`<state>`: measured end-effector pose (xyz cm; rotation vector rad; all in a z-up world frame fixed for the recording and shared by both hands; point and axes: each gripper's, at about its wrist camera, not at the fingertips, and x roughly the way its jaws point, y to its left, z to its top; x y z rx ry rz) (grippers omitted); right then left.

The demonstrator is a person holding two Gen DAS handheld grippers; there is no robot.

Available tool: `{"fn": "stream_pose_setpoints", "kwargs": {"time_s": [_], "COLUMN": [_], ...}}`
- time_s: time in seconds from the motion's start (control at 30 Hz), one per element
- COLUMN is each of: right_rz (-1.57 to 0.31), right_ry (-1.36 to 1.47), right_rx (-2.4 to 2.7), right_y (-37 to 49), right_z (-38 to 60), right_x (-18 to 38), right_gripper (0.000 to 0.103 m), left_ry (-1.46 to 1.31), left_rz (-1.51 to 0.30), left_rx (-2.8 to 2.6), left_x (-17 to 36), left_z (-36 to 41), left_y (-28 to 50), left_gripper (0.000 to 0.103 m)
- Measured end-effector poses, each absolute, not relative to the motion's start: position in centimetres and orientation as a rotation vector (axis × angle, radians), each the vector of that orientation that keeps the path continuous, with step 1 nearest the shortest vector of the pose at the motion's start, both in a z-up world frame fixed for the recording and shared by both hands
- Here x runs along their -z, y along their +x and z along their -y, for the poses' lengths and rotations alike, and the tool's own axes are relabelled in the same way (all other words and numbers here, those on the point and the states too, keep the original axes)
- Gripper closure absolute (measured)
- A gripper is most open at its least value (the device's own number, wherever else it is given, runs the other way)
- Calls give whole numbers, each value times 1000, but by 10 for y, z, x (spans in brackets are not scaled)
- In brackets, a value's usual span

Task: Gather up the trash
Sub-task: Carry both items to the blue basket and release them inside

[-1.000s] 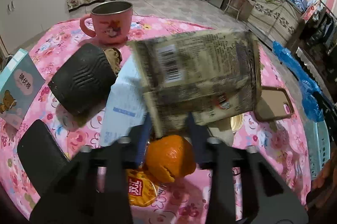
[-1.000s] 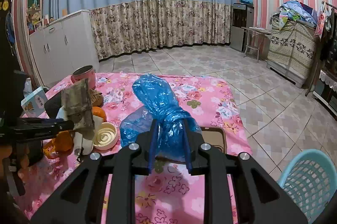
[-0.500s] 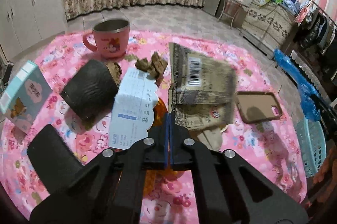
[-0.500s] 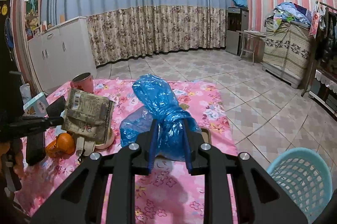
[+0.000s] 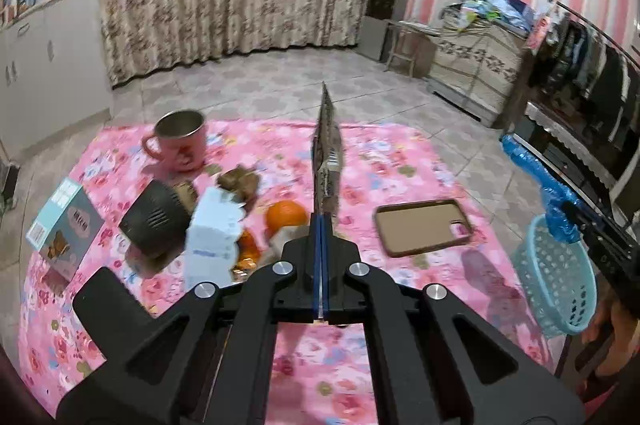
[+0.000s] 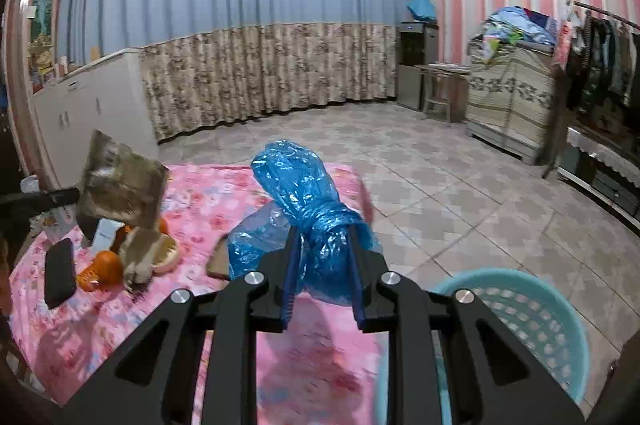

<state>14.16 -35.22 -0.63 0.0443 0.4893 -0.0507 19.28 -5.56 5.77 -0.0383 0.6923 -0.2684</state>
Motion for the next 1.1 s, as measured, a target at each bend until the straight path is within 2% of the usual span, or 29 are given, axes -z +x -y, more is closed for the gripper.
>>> {"fn": "stream_pose_setpoints", "kwargs": {"time_s": [0.57,1.1], "right_rz": [-533,-583], "right_ry": [86,121], "right_rx": [308,390], "right_y": [60,35], "right_z": [474,521], "right_x": [12,25], "right_gripper": [80,80], "left_ry": [35,96], "left_rz": [-643,-746], "left_rx": [554,724], "left_x": [-75,-17], "left_z": [204,317], "left_y": [133,111], "left_gripper": [103,103]}}
